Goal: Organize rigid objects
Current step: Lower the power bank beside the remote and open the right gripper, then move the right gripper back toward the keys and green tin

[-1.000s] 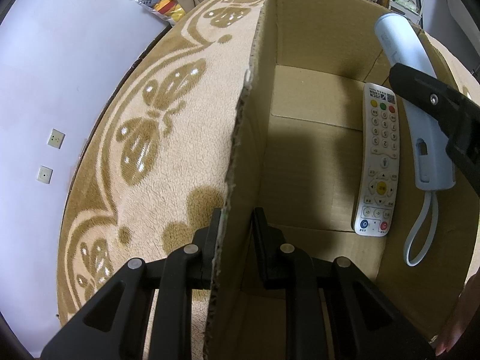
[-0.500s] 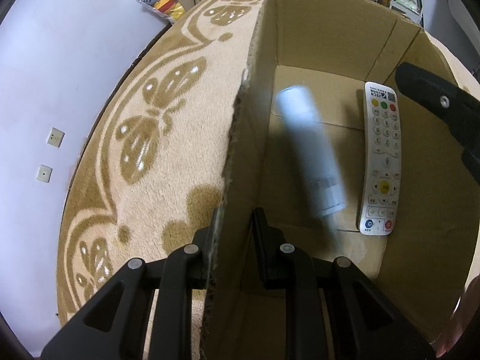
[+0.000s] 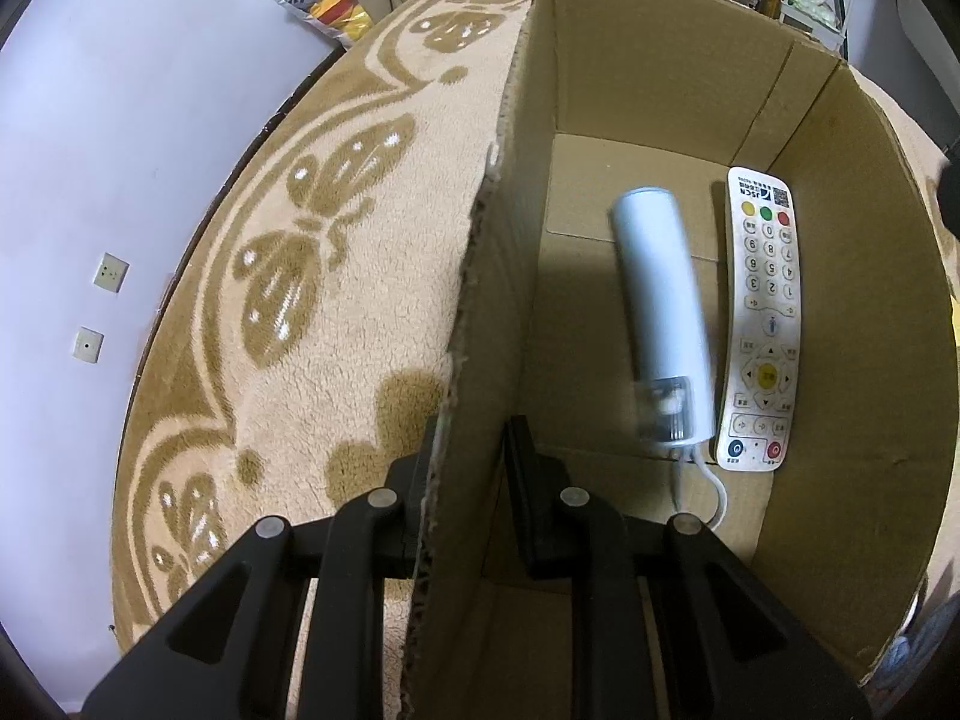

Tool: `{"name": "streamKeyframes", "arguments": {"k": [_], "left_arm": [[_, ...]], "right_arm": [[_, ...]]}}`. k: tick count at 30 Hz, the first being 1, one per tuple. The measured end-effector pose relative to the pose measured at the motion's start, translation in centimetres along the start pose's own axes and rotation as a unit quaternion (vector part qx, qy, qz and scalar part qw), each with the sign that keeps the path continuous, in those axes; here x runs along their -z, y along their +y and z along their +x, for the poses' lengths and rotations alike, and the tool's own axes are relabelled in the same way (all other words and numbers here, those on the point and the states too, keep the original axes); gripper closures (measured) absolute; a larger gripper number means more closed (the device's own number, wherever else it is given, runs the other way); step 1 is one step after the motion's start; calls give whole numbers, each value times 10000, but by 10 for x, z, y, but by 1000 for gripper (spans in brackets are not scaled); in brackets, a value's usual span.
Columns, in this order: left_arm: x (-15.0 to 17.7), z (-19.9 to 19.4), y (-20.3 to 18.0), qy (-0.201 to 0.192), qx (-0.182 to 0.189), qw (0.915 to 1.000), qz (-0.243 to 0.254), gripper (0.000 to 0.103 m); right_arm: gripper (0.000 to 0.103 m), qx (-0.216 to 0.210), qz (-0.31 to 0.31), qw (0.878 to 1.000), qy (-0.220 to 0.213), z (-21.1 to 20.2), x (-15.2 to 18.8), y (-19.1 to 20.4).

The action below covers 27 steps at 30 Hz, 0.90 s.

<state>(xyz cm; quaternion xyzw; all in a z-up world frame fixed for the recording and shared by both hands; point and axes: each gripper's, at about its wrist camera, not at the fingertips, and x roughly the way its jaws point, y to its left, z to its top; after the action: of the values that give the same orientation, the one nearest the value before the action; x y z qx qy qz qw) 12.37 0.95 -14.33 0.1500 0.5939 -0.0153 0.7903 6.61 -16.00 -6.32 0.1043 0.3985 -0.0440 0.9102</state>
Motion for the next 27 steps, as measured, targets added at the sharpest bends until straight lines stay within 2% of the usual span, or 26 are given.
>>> {"name": "streamKeyframes", "arguments": {"k": [13, 27], "left_arm": [[0, 0, 0, 7, 16, 10000, -7, 84], [0, 0, 1, 3, 11, 10000, 1, 84]], "right_arm": [[22, 247, 702, 9959, 524, 24, 36, -63], [22, 257, 1084, 9874, 1125, 59, 61, -84]]}}
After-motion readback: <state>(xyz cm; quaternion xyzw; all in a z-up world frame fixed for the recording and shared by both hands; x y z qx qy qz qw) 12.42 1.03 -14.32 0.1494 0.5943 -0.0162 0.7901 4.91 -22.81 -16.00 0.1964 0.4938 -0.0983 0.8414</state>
